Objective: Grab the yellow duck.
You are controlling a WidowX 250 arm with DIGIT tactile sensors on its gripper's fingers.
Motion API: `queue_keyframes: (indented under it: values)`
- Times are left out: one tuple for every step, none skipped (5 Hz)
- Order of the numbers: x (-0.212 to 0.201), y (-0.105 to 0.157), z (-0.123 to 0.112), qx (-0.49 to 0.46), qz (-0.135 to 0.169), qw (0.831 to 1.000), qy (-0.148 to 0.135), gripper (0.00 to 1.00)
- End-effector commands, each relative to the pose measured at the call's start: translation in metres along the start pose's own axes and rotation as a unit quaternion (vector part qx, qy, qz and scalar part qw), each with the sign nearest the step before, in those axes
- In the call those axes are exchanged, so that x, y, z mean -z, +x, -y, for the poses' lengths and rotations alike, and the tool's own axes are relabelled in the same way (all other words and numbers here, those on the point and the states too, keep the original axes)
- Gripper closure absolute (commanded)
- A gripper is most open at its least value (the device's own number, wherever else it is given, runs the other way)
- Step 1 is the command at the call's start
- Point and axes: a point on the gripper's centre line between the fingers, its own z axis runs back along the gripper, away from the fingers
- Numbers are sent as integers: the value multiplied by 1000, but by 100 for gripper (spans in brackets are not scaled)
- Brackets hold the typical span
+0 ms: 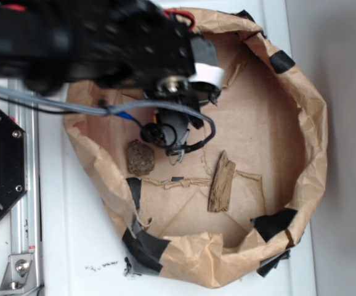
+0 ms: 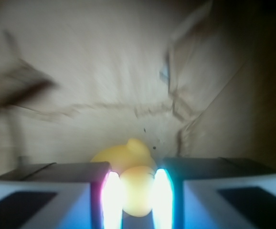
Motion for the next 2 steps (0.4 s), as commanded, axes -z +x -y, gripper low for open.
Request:
queue_keyframes:
  values:
    - [-88, 26, 24, -1, 38, 999, 14, 100]
    - [-80, 26, 24, -10, 41, 999, 13, 100]
